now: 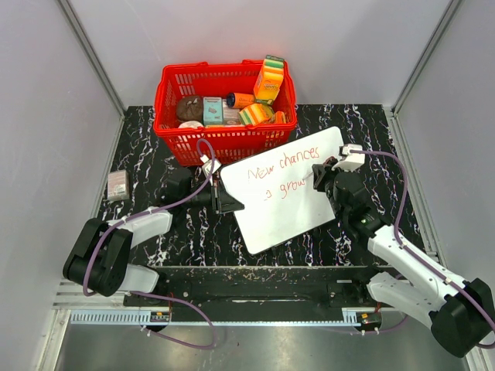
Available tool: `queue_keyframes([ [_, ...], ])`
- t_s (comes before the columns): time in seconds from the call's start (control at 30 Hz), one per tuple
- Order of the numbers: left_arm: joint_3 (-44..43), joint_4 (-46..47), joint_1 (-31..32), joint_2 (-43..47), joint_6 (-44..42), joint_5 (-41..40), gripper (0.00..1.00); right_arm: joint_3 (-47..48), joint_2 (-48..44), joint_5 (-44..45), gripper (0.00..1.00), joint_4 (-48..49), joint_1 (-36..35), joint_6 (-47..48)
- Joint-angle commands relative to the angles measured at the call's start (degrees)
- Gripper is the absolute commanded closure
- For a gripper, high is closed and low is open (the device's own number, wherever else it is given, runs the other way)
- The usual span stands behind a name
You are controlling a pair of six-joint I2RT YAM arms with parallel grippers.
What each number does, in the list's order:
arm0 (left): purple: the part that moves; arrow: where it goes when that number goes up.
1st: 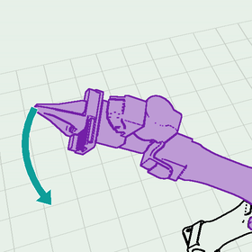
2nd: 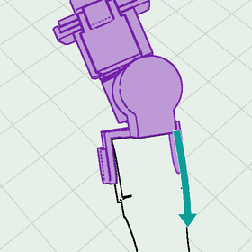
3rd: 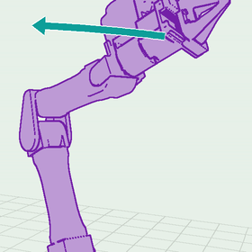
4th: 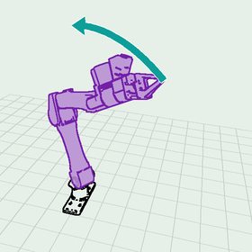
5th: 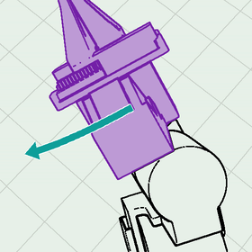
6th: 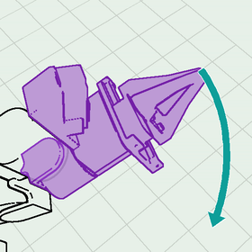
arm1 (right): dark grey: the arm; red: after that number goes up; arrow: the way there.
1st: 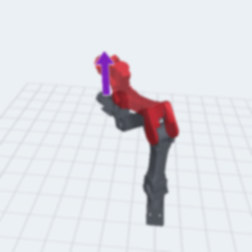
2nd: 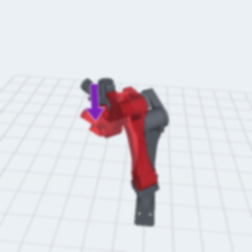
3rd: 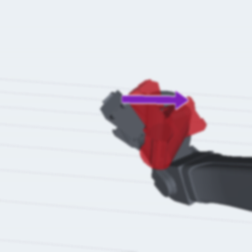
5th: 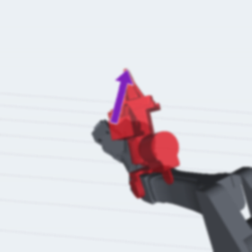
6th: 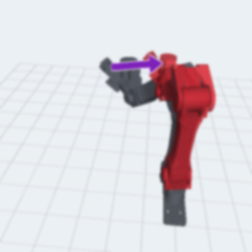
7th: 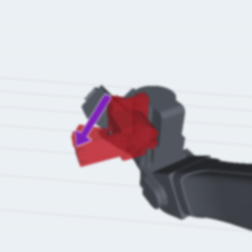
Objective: Write a sentence on the whiteboard
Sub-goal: Write on the whiteboard with the whiteboard marker without the cap.
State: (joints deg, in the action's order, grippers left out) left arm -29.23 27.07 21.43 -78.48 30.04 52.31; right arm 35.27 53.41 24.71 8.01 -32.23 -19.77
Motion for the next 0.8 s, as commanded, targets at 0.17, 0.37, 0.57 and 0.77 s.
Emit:
queue_keyframes([
  [0.17,1.02,-4.92,1.60,-1.50,-11.50,-2.04,1.00,2.70,-0.76,-1.24,1.00,2.10,0.32,-0.36],
  [0.37,1.02,-4.92,1.60,-1.50,-11.59,-2.13,1.00,2.79,-4.00,-1.85,1.00,0.87,0.32,-0.36],
  [0.57,1.02,-5.01,1.60,-1.42,-11.58,-2.22,1.00,2.53,-11.56,-3.35,1.00,-0.80,0.41,-1.15],
  [0.77,1.02,-5.10,1.60,-1.50,-11.50,-2.30,1.00,1.74,-17.46,-3.00,1.00,-2.30,0.32,-1.59],
])
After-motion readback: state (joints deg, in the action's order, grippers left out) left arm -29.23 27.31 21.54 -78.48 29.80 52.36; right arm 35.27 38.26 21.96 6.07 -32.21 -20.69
